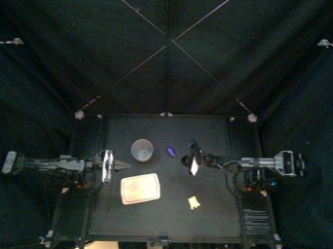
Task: Pick the eggplant then place it in the grey bowl
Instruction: Pick the eggplant
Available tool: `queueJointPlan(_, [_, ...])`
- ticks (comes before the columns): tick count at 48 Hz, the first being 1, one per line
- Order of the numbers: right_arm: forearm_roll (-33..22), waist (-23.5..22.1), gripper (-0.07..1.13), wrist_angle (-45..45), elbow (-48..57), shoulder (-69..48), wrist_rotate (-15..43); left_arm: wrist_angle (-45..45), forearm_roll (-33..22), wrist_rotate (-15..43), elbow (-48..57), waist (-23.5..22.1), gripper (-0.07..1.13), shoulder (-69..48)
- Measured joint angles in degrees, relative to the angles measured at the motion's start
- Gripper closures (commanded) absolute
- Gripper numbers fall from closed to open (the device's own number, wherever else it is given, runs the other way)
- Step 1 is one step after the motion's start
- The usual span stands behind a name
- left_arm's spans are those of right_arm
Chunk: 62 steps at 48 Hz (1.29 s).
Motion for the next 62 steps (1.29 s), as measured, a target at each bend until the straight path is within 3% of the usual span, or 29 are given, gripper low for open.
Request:
queueJointPlan(7, [-1.9, -2.7, 0.07, 2.4, -4.0, 7.3, 0.0, 0.0, -0.1, 0.0, 0.1, -0.1, 1.08, -0.2])
queueJointPlan(10, [-2.9, -3.5, -0.01, 3.2, -6.0, 10.1, 0.0, -0.1, -0.1, 0.0, 0.2, -0.2, 1.08, -0.2])
queueJointPlan(24, [-5.4, -6.0, 0.02, 7.6, -13.9, 20.0, 0.1, -0.1, 0.0, 0.0, 0.3, -0.3, 1.08, -0.4])
queueJointPlan(42, [-6.7, -11.9, 0.02, 11.4, -17.2, 23.9, 0.1, 0.1, 0.0, 0.0, 0.2, -0.4, 1.08, -0.4])
queueJointPlan(62, [-6.7, -12.1, 0.04, 13.2, -18.5, 29.3, 0.5, 0.4, 0.0, 0.0, 0.3, -0.4, 1.08, -0.4])
